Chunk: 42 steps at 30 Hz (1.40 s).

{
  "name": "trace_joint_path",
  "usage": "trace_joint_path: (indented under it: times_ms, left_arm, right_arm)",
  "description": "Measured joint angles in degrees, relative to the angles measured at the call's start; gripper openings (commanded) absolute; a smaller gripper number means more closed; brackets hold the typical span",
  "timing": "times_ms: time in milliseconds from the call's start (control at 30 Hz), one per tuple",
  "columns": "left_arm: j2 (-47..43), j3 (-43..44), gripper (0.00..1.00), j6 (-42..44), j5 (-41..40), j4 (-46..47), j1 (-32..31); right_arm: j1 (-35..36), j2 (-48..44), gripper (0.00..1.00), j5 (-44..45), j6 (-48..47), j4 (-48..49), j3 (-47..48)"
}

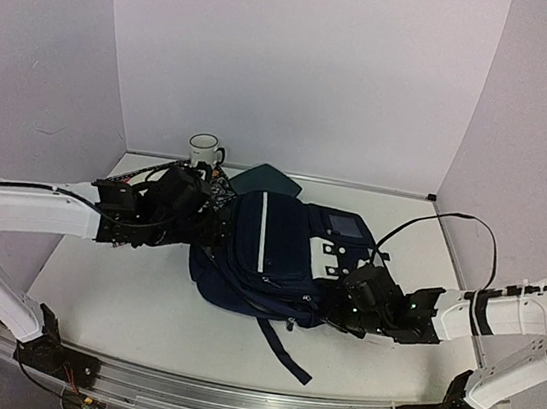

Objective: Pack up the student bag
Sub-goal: Adjust the student bag at the center of the board, then hold the student bag at the center of the board, then grab the largest pocket of the student bag.

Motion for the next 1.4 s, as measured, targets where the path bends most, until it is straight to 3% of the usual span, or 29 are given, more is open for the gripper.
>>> trace_joint_path:
  times_ms: [200, 467, 933, 1267, 1400]
  left_arm:
    - [0.15, -0.20, 0.76, -6.88, -0.87, 0.16, -12.22]
    - [15.29, 1.40, 0.66, -11.18, -1.33, 0.87, -23.52]
    - [32.13, 11.03, 0.52, -10.44, -3.68, 8.08, -25.15]
    - [36.34, 13.00, 0.48, -11.19, -11.59, 8.51, -24.35]
    - [36.75, 13.54, 0.36, -11.12, -14.05, 8.13, -23.38]
  right_arm:
    - [0.28, 0.85, 0.00, -0.01, 0.02, 0.88, 1.75]
    - [0.34, 0.87, 0.00, 0.14, -0.04, 1.58, 1.93]
    - [0.39, 0.85, 0.00, 0.35, -0.21, 2.84, 1.97]
    - [0.44, 0.22, 0.00, 0.10, 0.22, 4.10, 1.66]
    - [0.69, -0.67, 0.00, 0.16, 0.44, 5.18, 0.72]
